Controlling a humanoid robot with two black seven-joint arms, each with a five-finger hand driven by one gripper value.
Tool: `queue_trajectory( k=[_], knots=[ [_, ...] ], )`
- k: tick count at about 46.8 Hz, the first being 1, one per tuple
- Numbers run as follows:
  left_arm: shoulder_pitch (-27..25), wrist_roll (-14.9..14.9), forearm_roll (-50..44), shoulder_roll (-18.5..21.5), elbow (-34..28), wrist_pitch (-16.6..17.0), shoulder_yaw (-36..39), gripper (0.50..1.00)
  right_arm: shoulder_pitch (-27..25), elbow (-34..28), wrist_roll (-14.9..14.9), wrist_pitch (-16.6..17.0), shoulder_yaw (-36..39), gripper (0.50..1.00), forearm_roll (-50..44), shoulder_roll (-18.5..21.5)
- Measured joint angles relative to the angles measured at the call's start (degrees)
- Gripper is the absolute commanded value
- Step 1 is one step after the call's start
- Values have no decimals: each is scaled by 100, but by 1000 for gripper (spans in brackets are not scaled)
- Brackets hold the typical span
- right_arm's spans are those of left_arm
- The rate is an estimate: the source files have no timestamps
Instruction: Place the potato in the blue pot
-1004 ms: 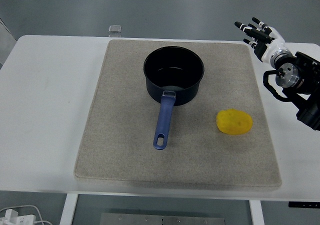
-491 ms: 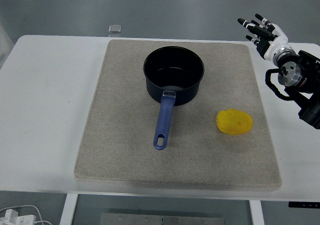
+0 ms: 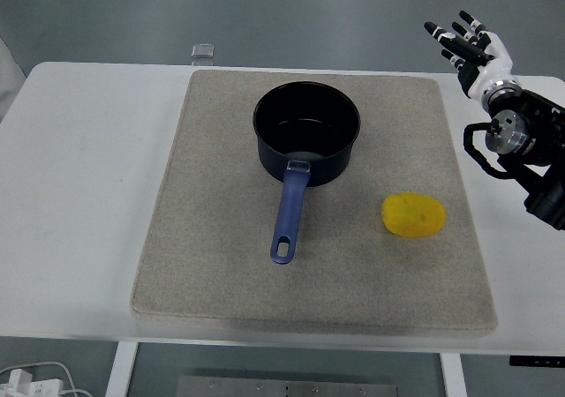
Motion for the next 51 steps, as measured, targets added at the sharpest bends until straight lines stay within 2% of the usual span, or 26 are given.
queue_trajectory(
  k=[11,18,24,32,40,51],
  knots=[
    [-1,0,0,0,0,0,0,1000,-56,1744,64,-171,-177,950,-1113,-1186],
    [0,-1,0,0,0,0,0,1000,-63,2636,80,-214,-447,950,-1781,-1888],
    [1,-1,0,0,0,0,0,1000,-64,3355,413,-225,-841,948,-2635,-2484],
    [1,1,0,0,0,0,0,1000,-64,4105,647,-274,-1379,948,-4037,-3224],
    [-1,1,0,0,0,0,0,1000,-64,4366,869,-234,-1878,948,-5176,-3703],
    [-1,1,0,0,1,0,0,1000,-64,4922,1070,-204,-2427,948,-5746,-4106]
  ],
)
